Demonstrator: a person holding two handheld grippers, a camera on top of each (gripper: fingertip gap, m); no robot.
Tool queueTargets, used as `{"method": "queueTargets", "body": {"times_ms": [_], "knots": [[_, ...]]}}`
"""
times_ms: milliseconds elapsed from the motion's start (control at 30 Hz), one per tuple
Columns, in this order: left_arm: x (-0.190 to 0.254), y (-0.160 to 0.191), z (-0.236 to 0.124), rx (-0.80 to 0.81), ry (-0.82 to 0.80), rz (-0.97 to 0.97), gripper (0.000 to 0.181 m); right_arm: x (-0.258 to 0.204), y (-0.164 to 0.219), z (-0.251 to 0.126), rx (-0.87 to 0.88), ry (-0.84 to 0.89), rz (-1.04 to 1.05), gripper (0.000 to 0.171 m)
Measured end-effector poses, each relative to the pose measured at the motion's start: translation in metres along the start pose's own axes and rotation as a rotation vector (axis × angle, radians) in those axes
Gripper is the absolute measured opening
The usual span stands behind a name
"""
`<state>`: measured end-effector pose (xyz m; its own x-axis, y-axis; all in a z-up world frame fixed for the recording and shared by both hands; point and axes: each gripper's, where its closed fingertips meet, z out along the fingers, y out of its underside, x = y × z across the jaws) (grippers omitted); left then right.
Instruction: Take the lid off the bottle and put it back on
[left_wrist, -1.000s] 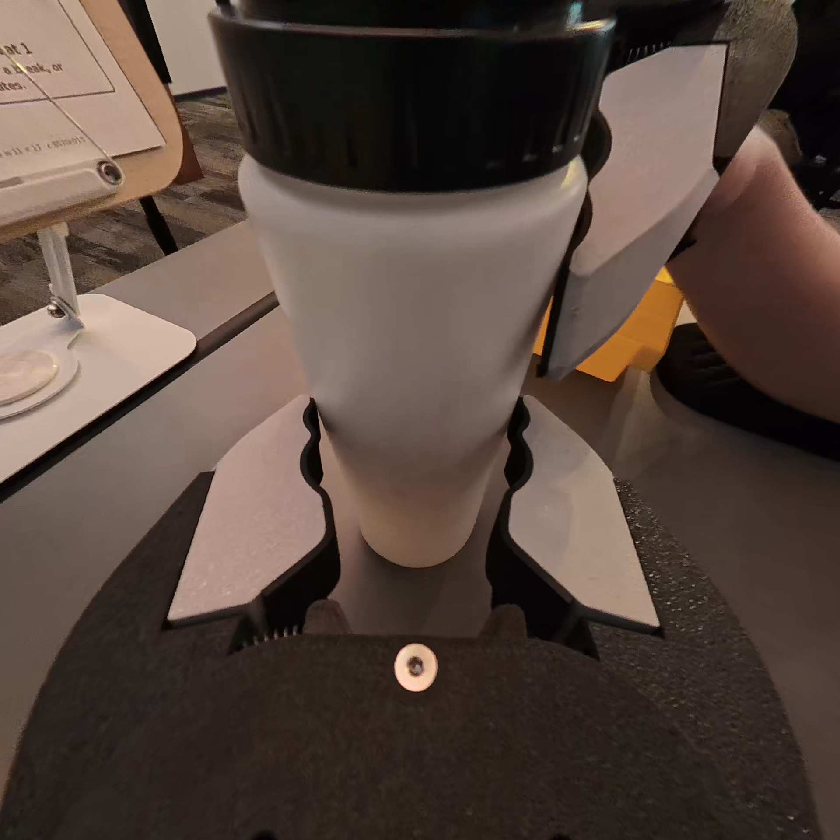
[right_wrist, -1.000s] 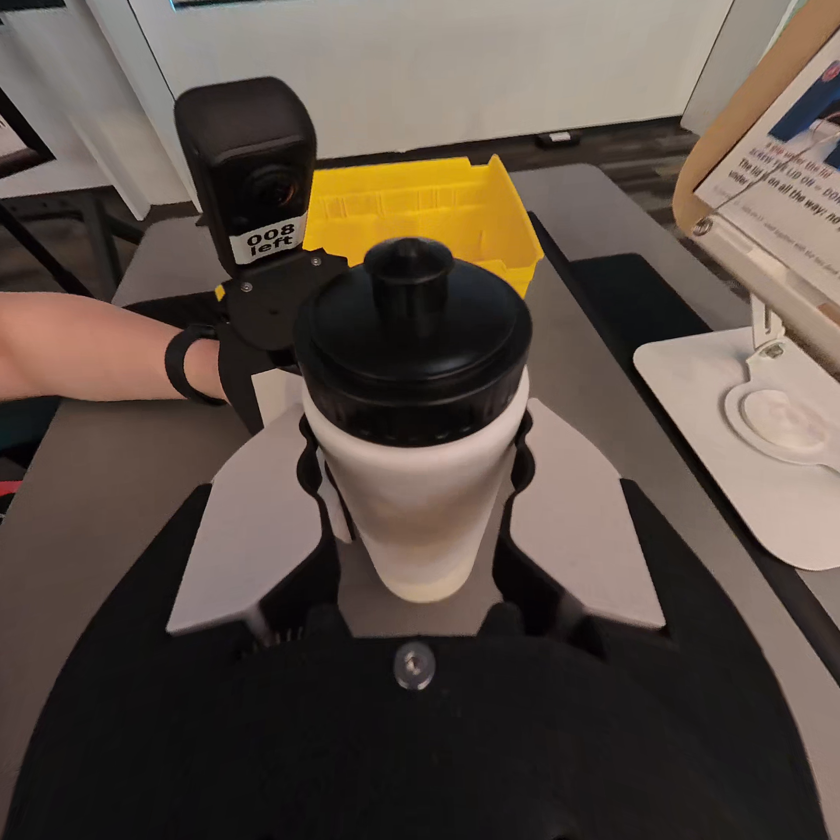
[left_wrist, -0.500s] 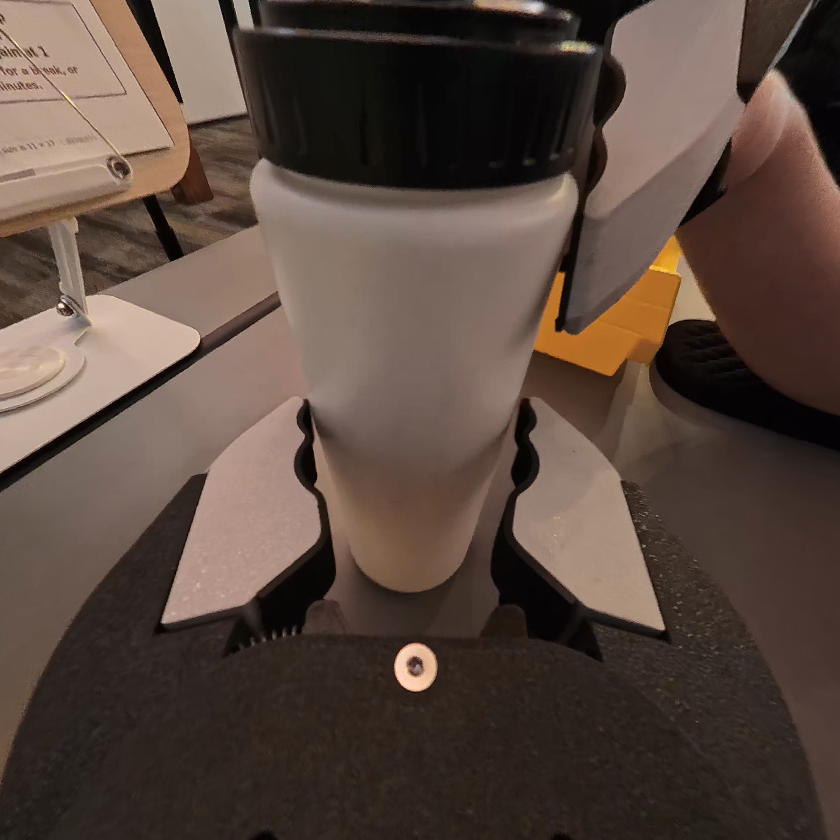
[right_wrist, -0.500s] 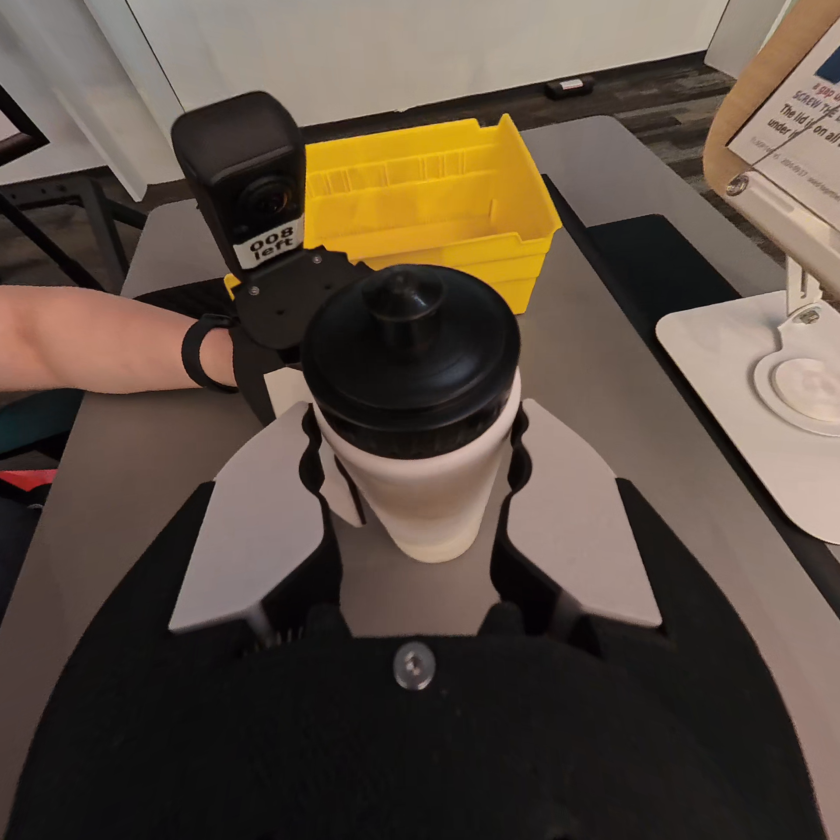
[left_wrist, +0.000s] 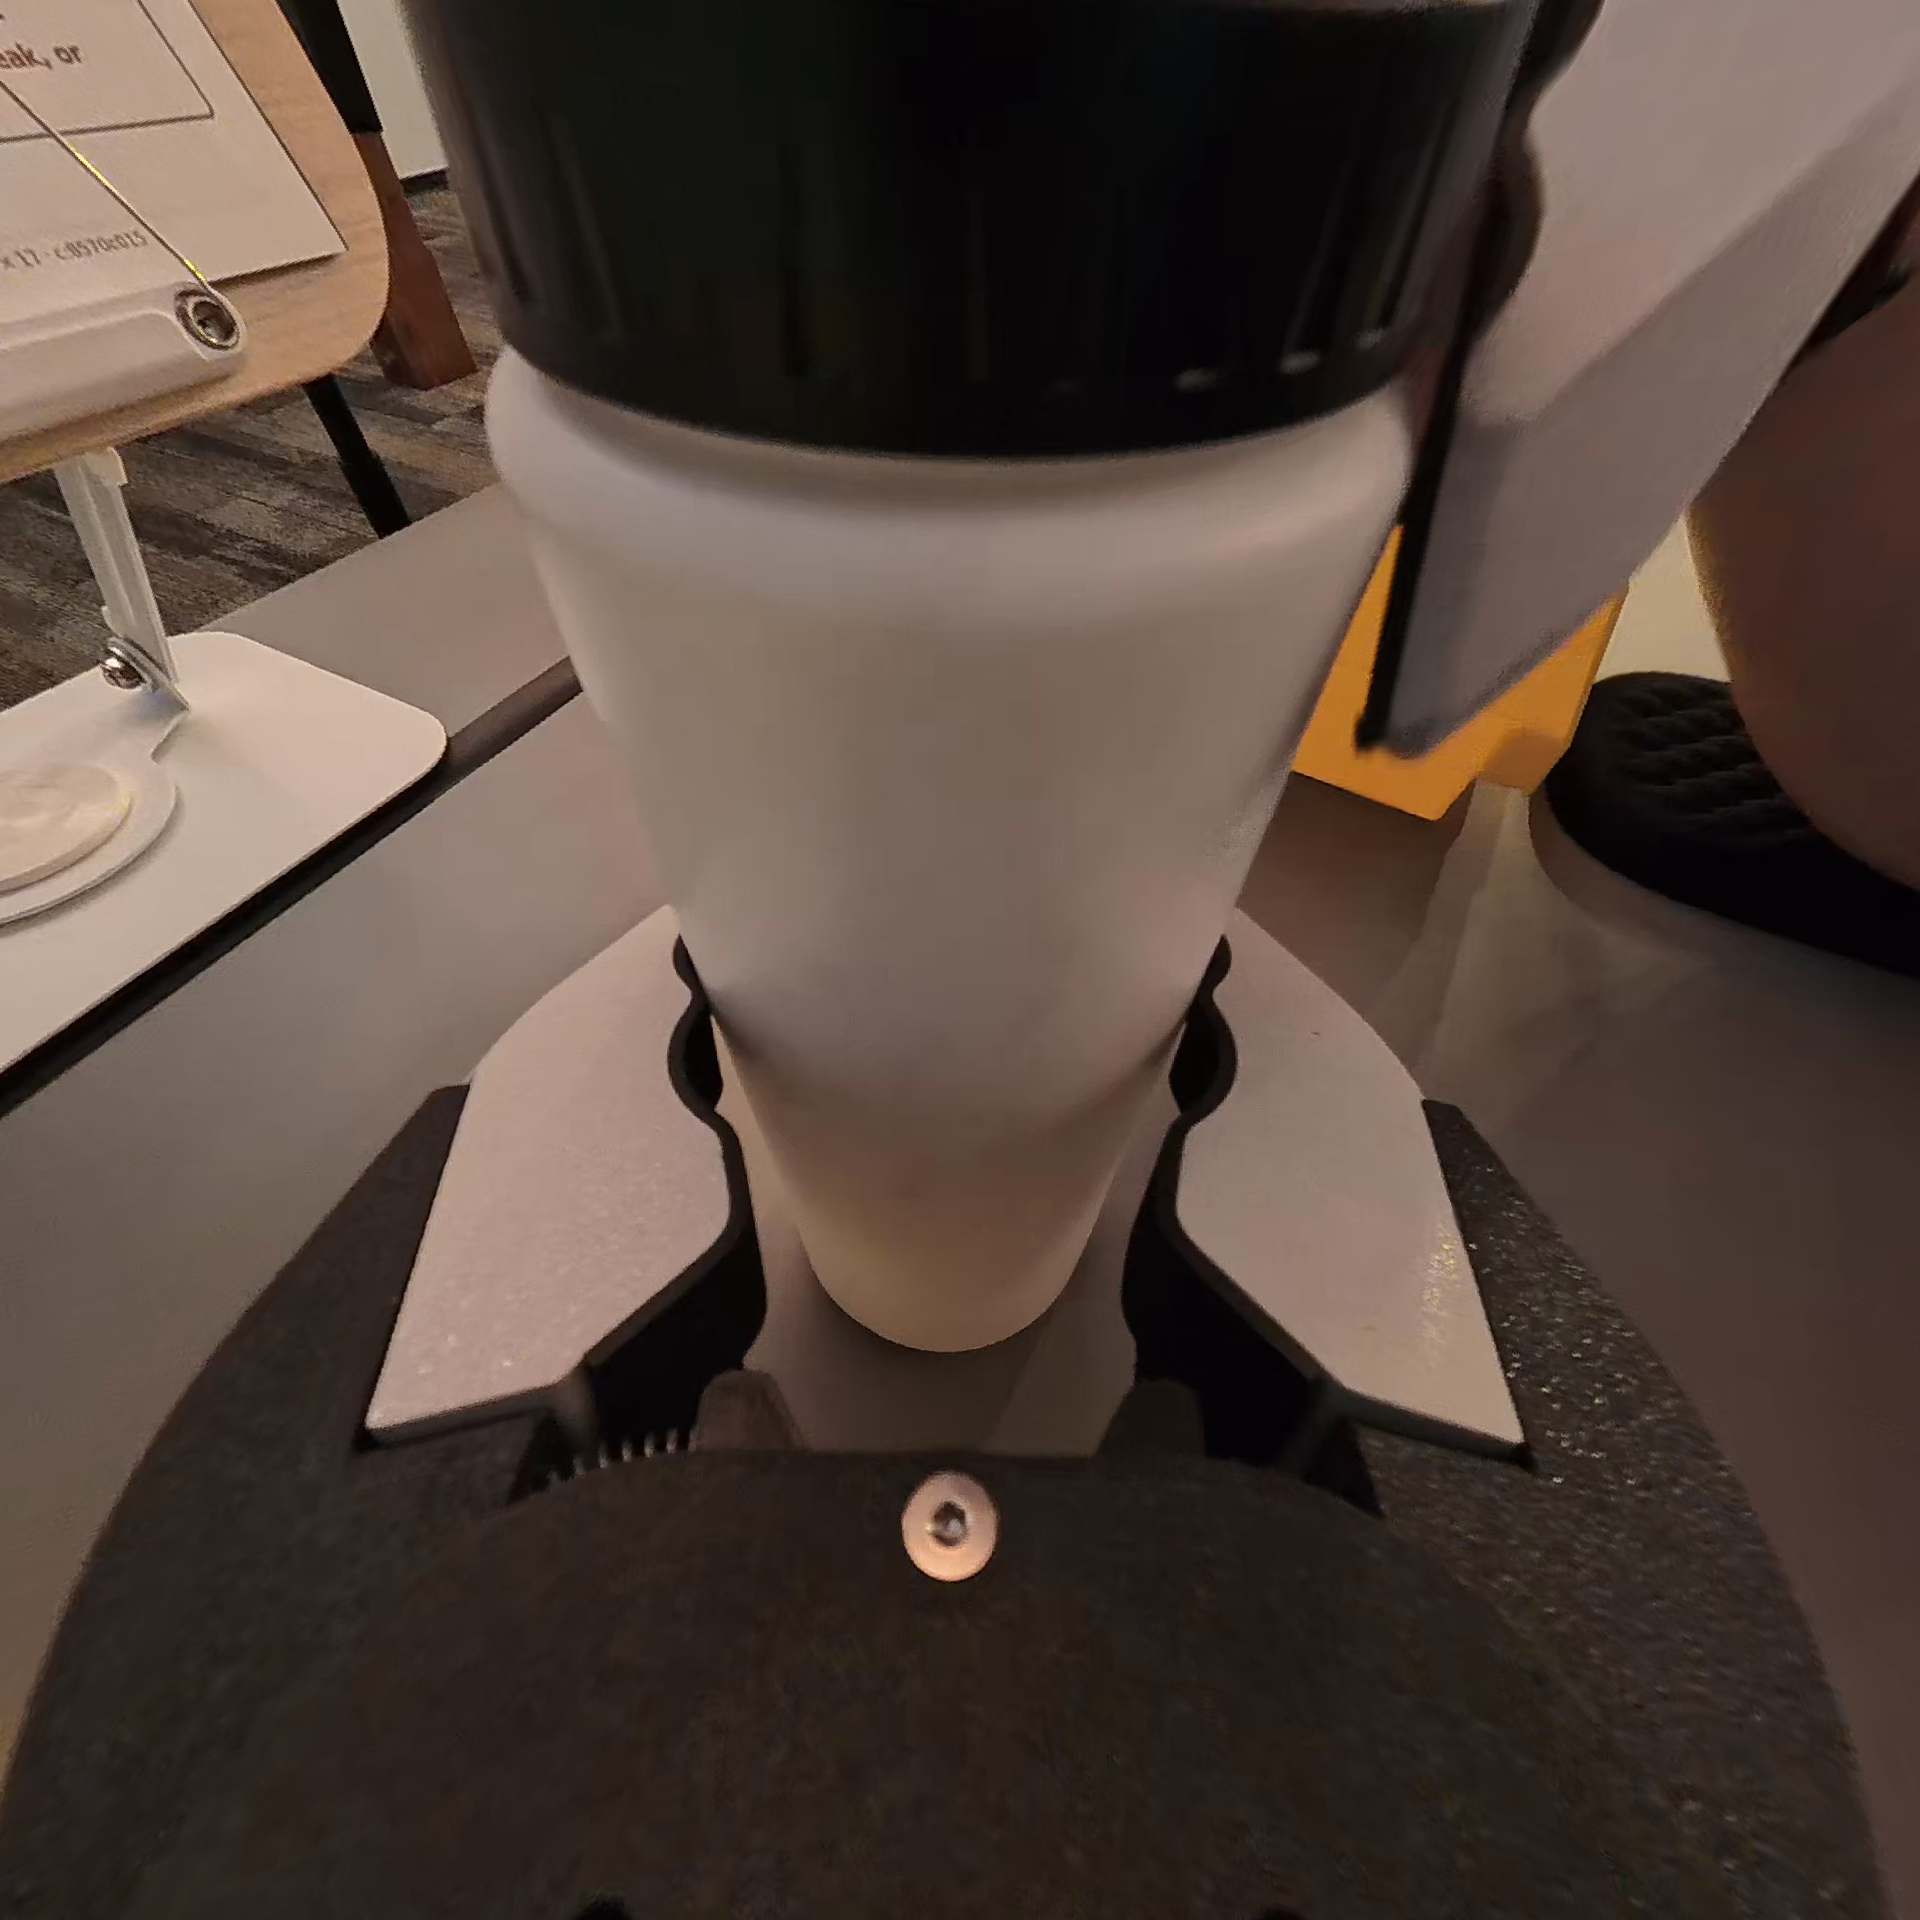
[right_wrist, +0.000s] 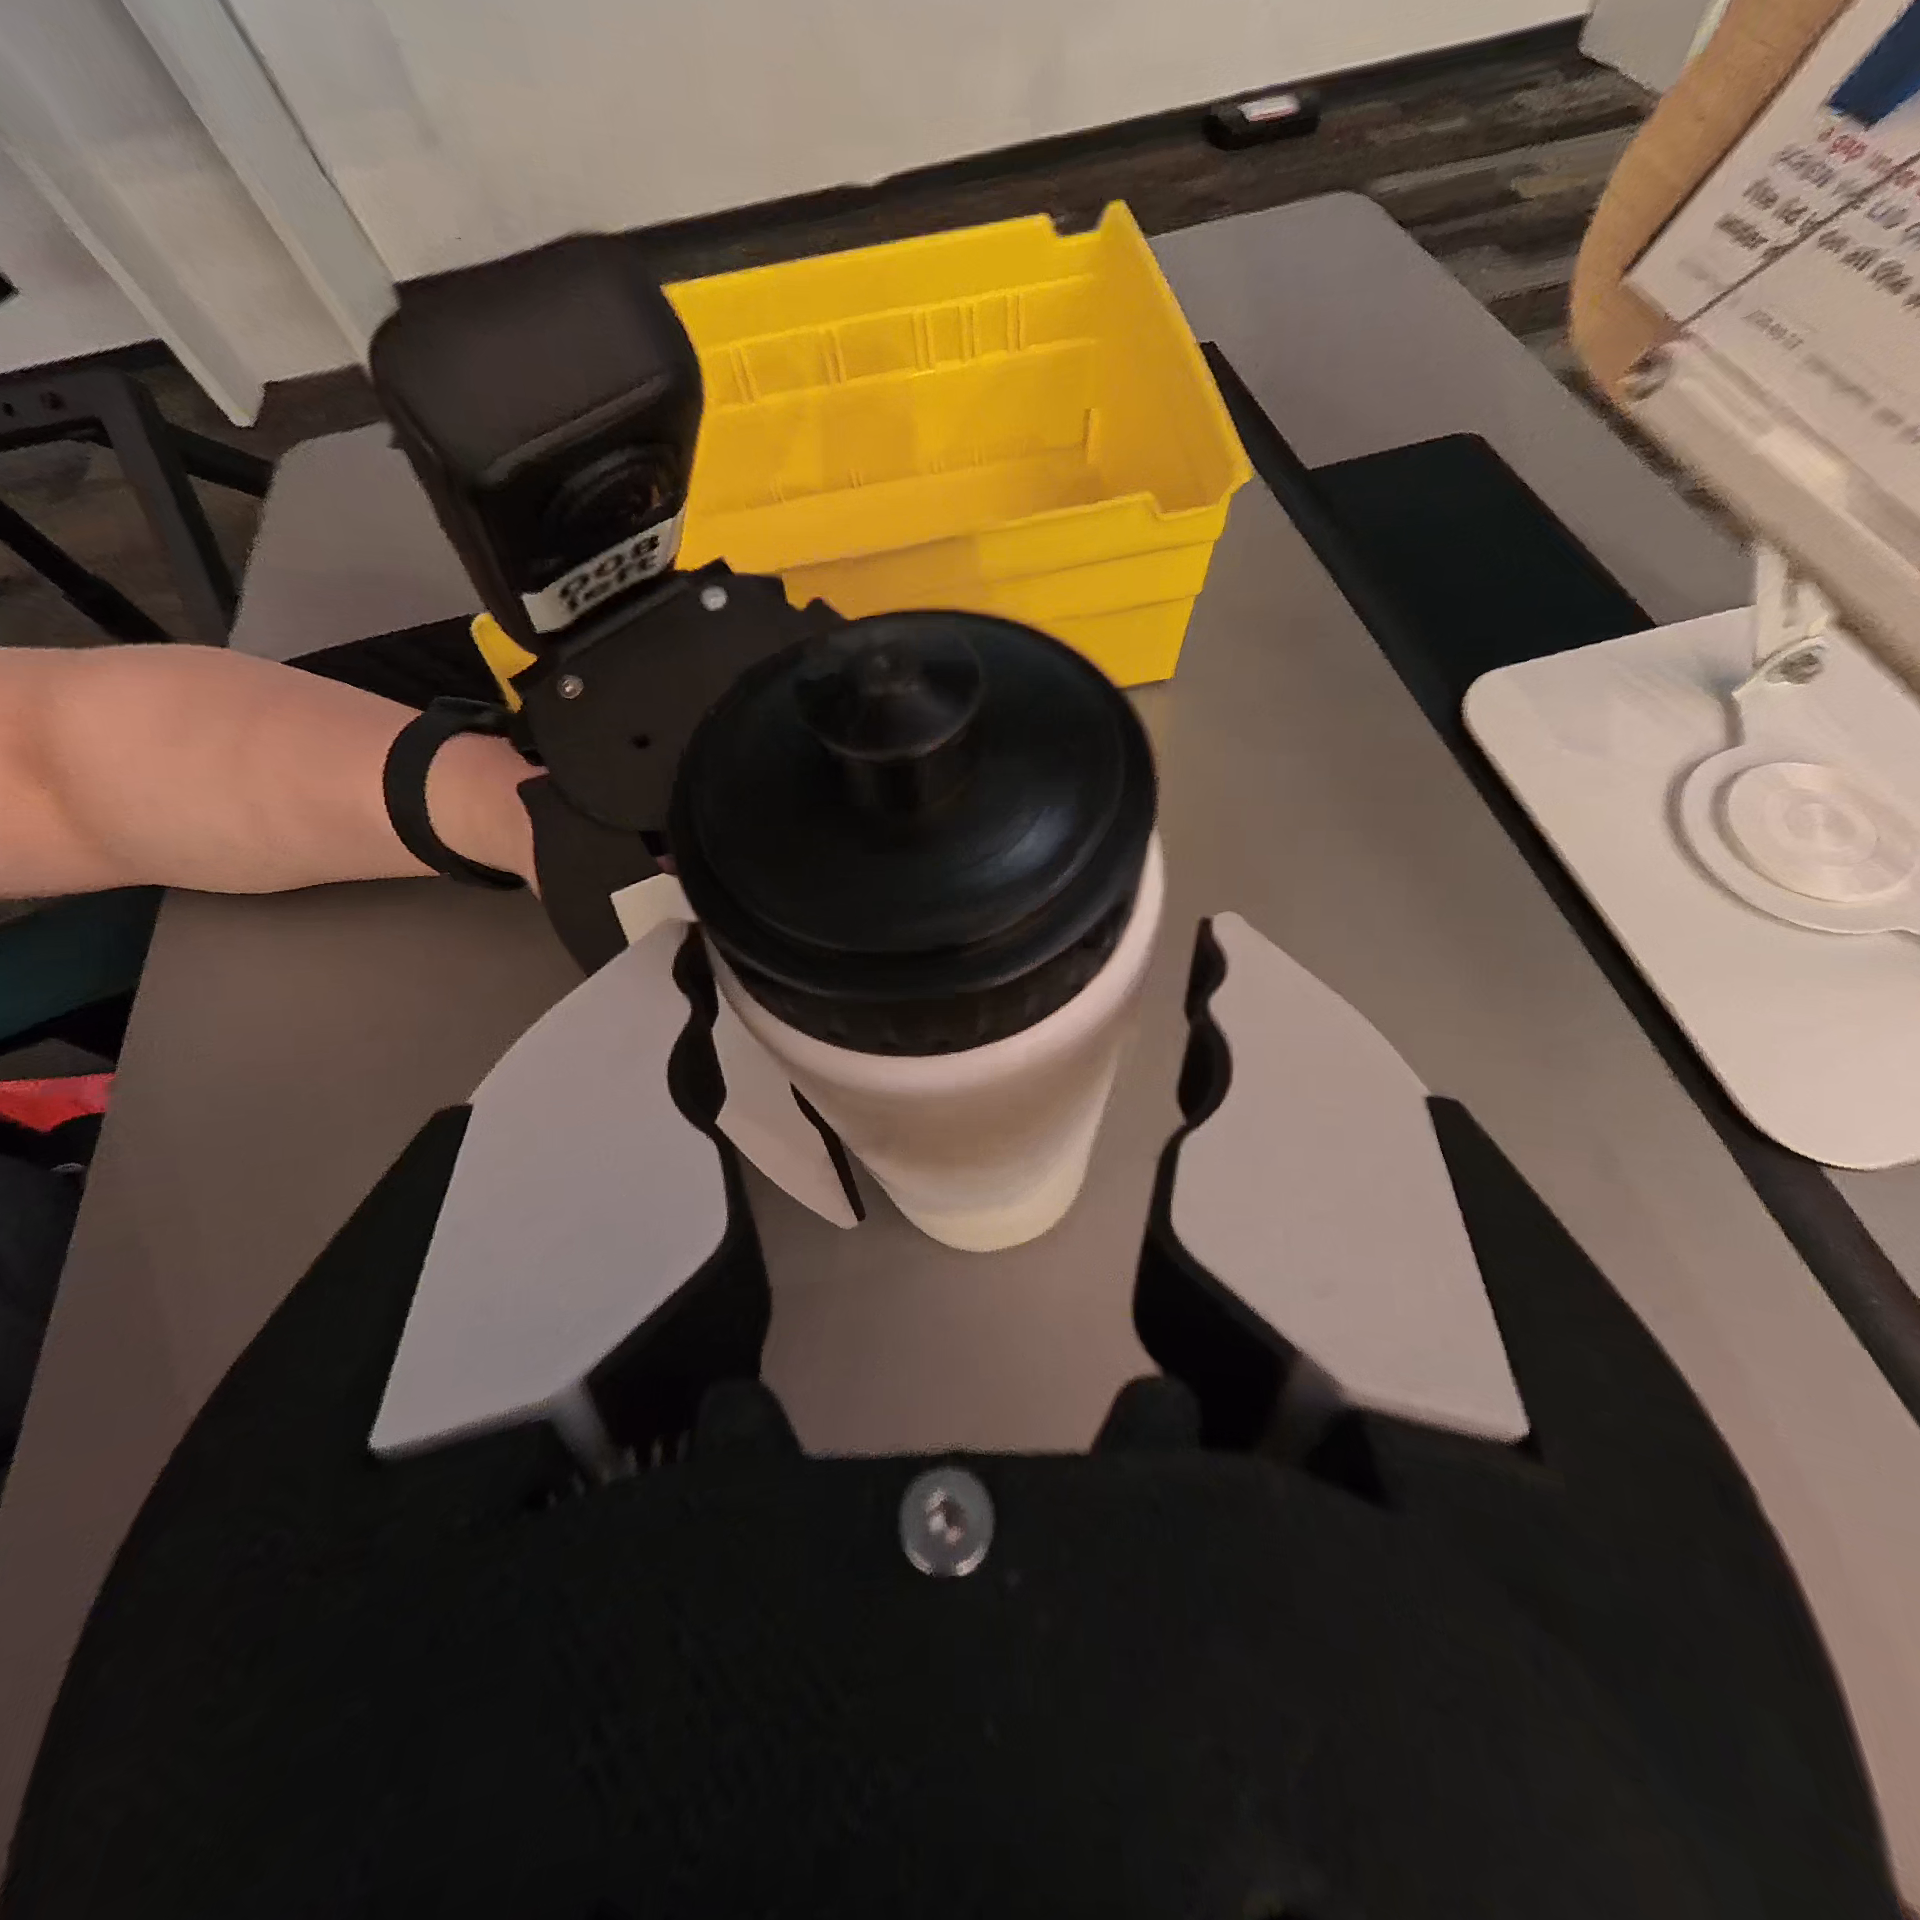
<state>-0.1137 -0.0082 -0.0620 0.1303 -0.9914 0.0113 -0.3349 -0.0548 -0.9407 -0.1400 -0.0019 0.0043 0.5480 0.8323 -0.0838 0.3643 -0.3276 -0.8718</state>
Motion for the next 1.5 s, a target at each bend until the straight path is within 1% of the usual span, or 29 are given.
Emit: {"method": "queueTargets", "body": {"times_ms": [33,167,200,267,300,333,367,400,600,667,767,900,1267,1333,1367,1433,1500], "knots": [[0.0,0.0,0.0,-0.001,0.0,0.003,0.087,0.002,-0.006,-0.006,0.013,0.033,-0.007,0.089],[-0.001,0.0,0.001,-0.005,-0.013,-0.007,0.087,0.0,-0.042,-0.033,0.154,0.185,0.017,0.088],[-0.001,0.0,0.001,-0.006,-0.019,-0.008,0.087,-0.002,-0.045,-0.034,0.157,0.211,0.021,0.087],[-0.001,0.0,0.002,-0.008,-0.032,-0.012,0.087,0.003,-0.039,-0.03,0.109,0.295,0.062,0.088],[-0.001,0.0,0.002,-0.009,-0.038,-0.013,0.087,0.003,-0.037,-0.025,0.099,0.304,0.068,0.088],[-0.001,0.0,0.002,-0.01,-0.043,-0.015,0.087,0.003,-0.035,-0.02,0.097,0.297,0.086,0.087],[-0.001,0.0,0.002,-0.012,-0.046,-0.014,0.087,0.001,-0.035,-0.015,0.104,0.266,0.101,0.077],[0.0,0.0,0.002,-0.015,-0.048,-0.01,0.087,0.001,-0.034,-0.011,0.113,0.253,0.116,0.074],[0.006,0.0,0.005,-0.044,-0.049,-0.013,0.087,-0.002,-0.031,-0.012,0.11,0.153,0.163,0.075],[0.009,0.0,0.006,-0.055,-0.058,-0.012,0.087,-0.004,-0.031,-0.01,0.094,0.161,0.145,0.079],[0.01,0.0,0.006,-0.059,-0.061,-0.015,0.087,-0.003,-0.028,-0.008,0.057,0.209,0.088,0.077],[0.01,0.0,0.006,-0.058,-0.058,-0.004,0.087,-0.005,-0.027,-0.008,0.035,0.205,0.044,0.077],[0.015,0.001,0.006,-0.069,-0.004,0.023,0.086,-0.012,-0.024,-0.01,0.011,0.102,0.007,0.078],[0.023,0.001,0.006,-0.064,0.057,0.046,0.086,-0.018,-0.022,-0.012,0.002,0.041,-0.018,0.078],[0.031,0.001,0.005,-0.061,0.113,0.065,0.086,-0.024,-0.02,-0.014,-0.012,-0.009,-0.047,0.078],[0.051,0.002,0.004,-0.061,0.239,0.096,0.086,-0.04,-0.013,-0.023,-0.031,-0.142,-0.092,0.078],[0.072,0.004,0.0,-0.064,0.357,0.132,0.086,-0.059,-0.007,-0.032,-0.014,-0.288,-0.17,0.078]]}}
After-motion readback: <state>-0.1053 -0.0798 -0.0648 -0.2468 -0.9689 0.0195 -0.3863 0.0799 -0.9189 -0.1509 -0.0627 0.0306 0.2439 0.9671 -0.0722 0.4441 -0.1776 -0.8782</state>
